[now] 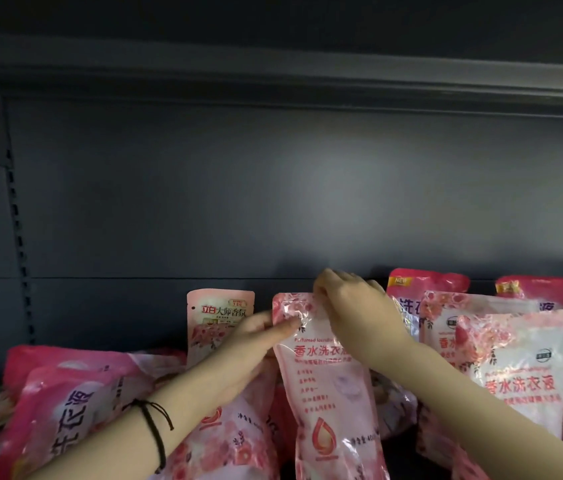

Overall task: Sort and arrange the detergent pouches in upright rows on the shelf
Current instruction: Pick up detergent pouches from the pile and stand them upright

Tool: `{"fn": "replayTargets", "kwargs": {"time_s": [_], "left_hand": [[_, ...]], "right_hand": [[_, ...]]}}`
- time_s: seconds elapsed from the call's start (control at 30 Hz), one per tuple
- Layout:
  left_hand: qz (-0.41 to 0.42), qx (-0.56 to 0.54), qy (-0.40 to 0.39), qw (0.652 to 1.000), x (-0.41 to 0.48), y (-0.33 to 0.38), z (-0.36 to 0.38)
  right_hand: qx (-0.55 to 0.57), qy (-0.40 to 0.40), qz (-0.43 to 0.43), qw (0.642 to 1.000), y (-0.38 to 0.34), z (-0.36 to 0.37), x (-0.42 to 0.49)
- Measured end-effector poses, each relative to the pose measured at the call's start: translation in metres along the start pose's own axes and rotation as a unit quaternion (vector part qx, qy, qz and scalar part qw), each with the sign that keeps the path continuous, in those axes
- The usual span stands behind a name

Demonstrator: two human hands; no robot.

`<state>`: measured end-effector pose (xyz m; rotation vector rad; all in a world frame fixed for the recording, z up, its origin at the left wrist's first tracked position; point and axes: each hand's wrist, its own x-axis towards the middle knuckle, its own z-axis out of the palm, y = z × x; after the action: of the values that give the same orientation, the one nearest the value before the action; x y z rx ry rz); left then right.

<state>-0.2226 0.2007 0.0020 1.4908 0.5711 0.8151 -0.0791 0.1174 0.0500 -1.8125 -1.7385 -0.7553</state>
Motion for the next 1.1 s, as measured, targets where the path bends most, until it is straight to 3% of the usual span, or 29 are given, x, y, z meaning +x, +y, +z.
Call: {"fn": "replayTargets", "kwargs": {"time_s": [0.13,0.23,0.3,0.4,0.43,0.53,0.83,1.1], "left_hand": [[0.026,-0.048,0.036,0.998,-0.007,-0.002,0.008],[0.047,-0.075,0.043,0.995,-0.011,0.001,0.012],[0.065,-0.094,0.046,0.992,-0.013,0.006,0.013],[0.101,-0.112,0.059,0.987,-0.014,0.015,0.010],[0.112,-0.114,0.065,0.985,-0.015,0.018,0.009],[0.133,-0.112,0.075,0.982,-0.019,0.023,0.009],[0.199,-0.113,0.143,0.963,-0.036,0.055,0.038],[0.247,-0.155,0.174,0.941,-0.075,0.080,0.097]], "right_hand": [[0.123,0.068,0.012,0.990,0.005,0.008,-0.011],[0.287,0.126,0.111,0.943,0.005,0.012,-0.021],[0.406,0.128,0.203,0.882,0.004,0.011,-0.030],[0.617,0.053,0.298,0.727,0.001,0.008,-0.047],[0.643,0.023,0.299,0.704,0.000,0.009,-0.053],[0.669,-0.003,0.248,0.700,-0.006,0.012,-0.063],[0.651,0.072,0.216,0.724,-0.011,-0.018,-0.055],[0.682,0.076,0.167,0.708,0.007,-0.072,-0.081]]}}
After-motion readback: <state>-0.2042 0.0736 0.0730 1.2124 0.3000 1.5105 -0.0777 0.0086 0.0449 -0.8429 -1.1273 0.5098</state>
